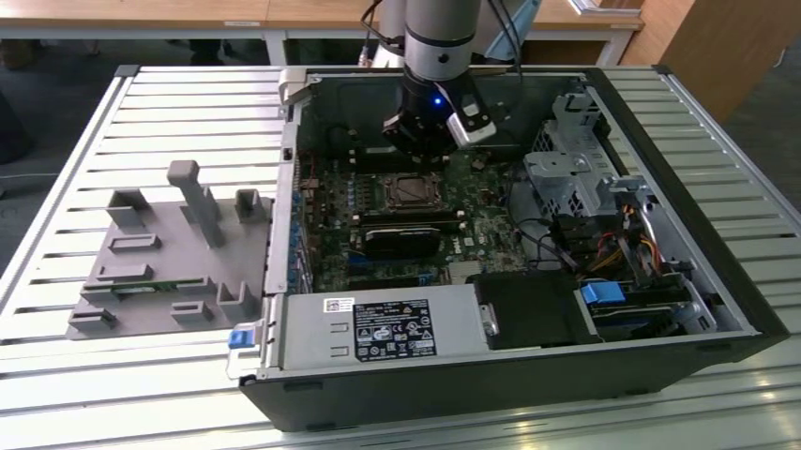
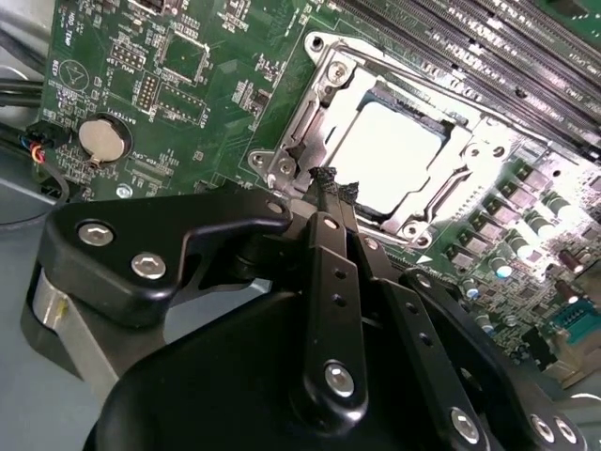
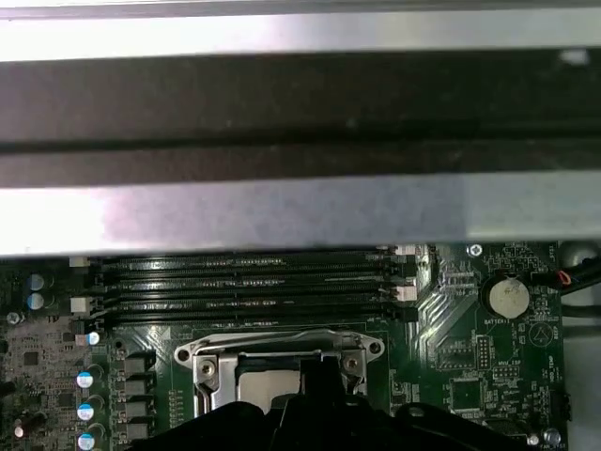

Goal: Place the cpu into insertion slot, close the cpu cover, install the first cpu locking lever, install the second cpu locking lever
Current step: 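Install the second cpu locking lever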

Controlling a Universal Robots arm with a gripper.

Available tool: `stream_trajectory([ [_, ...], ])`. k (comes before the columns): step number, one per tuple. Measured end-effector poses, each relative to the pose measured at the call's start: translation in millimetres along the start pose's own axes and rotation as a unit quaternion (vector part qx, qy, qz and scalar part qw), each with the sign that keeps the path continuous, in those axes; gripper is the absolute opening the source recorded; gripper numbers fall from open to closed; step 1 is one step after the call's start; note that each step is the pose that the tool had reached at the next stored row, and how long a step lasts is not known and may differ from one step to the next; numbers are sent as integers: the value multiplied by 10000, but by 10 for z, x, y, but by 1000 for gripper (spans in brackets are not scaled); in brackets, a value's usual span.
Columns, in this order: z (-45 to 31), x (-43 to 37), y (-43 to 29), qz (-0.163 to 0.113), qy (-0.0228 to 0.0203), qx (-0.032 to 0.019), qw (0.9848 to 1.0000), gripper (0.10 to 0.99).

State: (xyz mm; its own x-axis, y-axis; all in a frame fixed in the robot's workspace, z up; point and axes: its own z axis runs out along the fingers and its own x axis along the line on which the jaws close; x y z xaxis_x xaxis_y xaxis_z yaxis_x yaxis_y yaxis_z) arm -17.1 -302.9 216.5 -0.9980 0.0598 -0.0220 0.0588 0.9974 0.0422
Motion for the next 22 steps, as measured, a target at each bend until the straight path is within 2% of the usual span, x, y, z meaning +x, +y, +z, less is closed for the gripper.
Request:
stream_trajectory([
  [4, -29, -1, -3, 0, 0, 1, 10000, 106],
  [10, -205, -5, 4, 0, 1, -3, 10000, 106],
  [13, -214, -5, -2, -1, 0, -5, 10000, 106],
  [16, -216, -8, -50, 0, 1, -3, 10000, 106],
  [22, -217, -18, -228, 0, 1, -3, 10000, 106],
])
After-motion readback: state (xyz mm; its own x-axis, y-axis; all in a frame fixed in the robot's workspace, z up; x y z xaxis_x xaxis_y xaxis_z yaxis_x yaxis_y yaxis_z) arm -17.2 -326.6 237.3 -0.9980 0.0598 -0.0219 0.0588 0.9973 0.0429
